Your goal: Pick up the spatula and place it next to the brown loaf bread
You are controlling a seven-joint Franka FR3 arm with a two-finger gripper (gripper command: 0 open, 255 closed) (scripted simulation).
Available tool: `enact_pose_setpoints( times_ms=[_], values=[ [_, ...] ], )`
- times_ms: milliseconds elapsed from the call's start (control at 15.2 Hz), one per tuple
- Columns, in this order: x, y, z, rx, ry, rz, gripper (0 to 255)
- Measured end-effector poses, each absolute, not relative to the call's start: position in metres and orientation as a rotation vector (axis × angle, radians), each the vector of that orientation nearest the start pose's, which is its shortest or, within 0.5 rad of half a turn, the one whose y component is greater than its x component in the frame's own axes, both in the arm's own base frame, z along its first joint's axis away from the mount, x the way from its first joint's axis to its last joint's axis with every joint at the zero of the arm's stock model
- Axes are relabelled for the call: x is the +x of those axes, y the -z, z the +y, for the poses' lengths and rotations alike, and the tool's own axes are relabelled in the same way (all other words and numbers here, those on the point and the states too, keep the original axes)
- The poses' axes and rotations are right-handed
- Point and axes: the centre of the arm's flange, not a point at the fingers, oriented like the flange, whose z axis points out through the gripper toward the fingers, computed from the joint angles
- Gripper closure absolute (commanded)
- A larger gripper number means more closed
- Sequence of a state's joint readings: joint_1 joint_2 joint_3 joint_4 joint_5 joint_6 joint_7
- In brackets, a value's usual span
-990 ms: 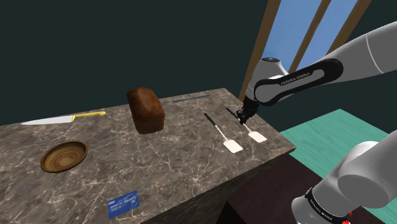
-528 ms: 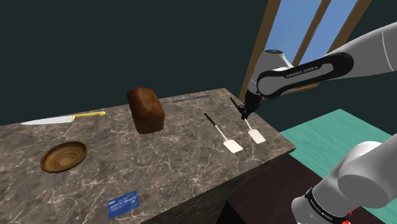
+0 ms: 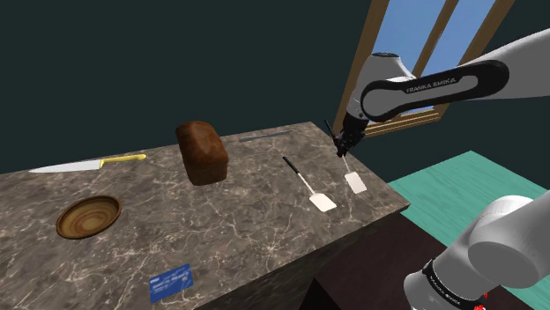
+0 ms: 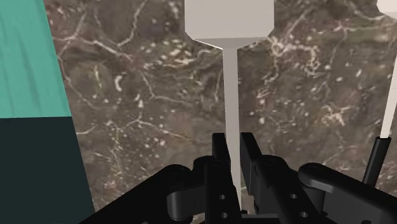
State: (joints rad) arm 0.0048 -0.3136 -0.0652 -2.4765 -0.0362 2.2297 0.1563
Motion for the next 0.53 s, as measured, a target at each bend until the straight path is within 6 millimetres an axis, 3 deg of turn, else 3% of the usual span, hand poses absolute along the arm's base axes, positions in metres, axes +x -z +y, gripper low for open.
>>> enact_pose_setpoints(
  times_ms=[528],
  values=[
    [0.439, -0.455, -0.027, -3.131, 0.105, 0.303, 255]
  ],
)
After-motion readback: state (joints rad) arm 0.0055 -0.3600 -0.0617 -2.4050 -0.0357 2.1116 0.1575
